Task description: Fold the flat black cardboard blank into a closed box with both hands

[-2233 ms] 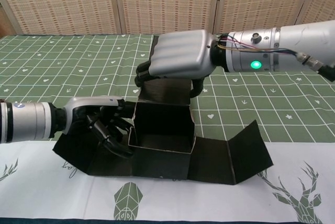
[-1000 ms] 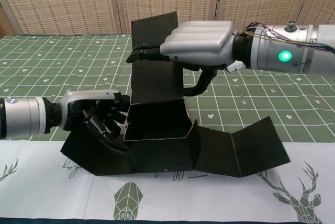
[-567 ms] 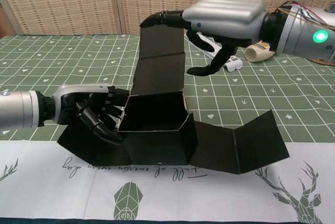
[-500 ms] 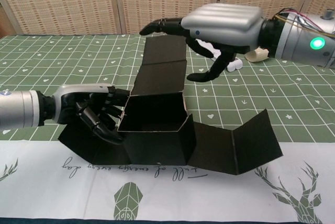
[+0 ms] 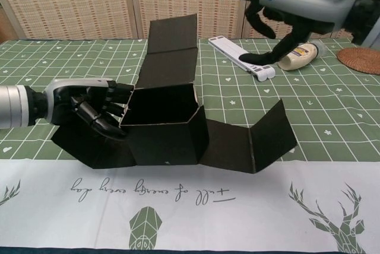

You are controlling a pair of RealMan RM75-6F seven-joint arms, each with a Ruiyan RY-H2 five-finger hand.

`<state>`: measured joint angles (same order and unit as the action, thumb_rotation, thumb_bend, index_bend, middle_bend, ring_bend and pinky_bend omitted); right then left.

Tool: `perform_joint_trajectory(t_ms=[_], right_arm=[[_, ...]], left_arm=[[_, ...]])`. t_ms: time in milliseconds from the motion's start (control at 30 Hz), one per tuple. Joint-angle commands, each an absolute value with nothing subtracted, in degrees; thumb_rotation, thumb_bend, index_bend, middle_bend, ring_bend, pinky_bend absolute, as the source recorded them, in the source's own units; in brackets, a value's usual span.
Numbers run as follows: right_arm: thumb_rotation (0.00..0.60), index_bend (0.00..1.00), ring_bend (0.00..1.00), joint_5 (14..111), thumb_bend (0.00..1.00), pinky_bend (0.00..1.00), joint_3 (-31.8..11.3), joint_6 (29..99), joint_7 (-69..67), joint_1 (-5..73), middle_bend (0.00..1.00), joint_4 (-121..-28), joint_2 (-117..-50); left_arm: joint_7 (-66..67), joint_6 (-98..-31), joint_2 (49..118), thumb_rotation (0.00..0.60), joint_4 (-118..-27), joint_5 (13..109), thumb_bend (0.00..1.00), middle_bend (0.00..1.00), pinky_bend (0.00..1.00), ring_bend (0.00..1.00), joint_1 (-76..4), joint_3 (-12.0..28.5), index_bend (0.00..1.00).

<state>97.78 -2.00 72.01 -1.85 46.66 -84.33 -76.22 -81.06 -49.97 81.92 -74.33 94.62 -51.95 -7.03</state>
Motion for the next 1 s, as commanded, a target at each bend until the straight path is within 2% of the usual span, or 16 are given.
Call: perform_joint_trajectory(t_ms=[33,133,467,700,1000], right_arm=[[0.600,0.00,0.75,98.1,0.35,1.00,-1.3,76.2,-3.1,43.0,0.05,-85.1,-74.4],[0.600,0.00,0.75,97.7,0.33,1.00,-0.8,79.1,-3.5,40.1,0.05,-84.7,-74.0],[0.600,0.00,0.75,95.8,0.07,1.00,-0.7,82.9,-6.2,34.2,0.05,-81.6,-75.7],[0.600,0.00,0.74,96.0,0.03,1.00,-1.6,83.5,-6.1,33.1,0.03,-78.7,-79.6],[0.600,0.00,0.69,97.9,0.00,1.00,-4.3,86.8,-5.0,33.4,0.00,-70.9,-90.5]], left_arm=[[-84.6,-51.2,80.1,0.600,-73.9,95.6,0.06,0.23,0.78,0.47,-52.2,-7.6,0.25],[-88.2,-52.1,78.8,0.600,-73.3,96.5,0.06,0.23,0.78,0.47,-52.6,-8.0,0.25],[-100.7,-55.2,76.0,0.600,-70.6,99.4,0.06,0.23,0.78,0.47,-54.5,-9.4,0.25],[-108.1,-57.0,75.1,0.600,-69.0,100.8,0.06,0.23,0.78,0.47,-55.7,-10.6,0.25],[-116.0,-59.2,73.9,0.600,-67.7,102.2,0.06,0.23,0.78,0.47,-57.1,-12.0,0.25]])
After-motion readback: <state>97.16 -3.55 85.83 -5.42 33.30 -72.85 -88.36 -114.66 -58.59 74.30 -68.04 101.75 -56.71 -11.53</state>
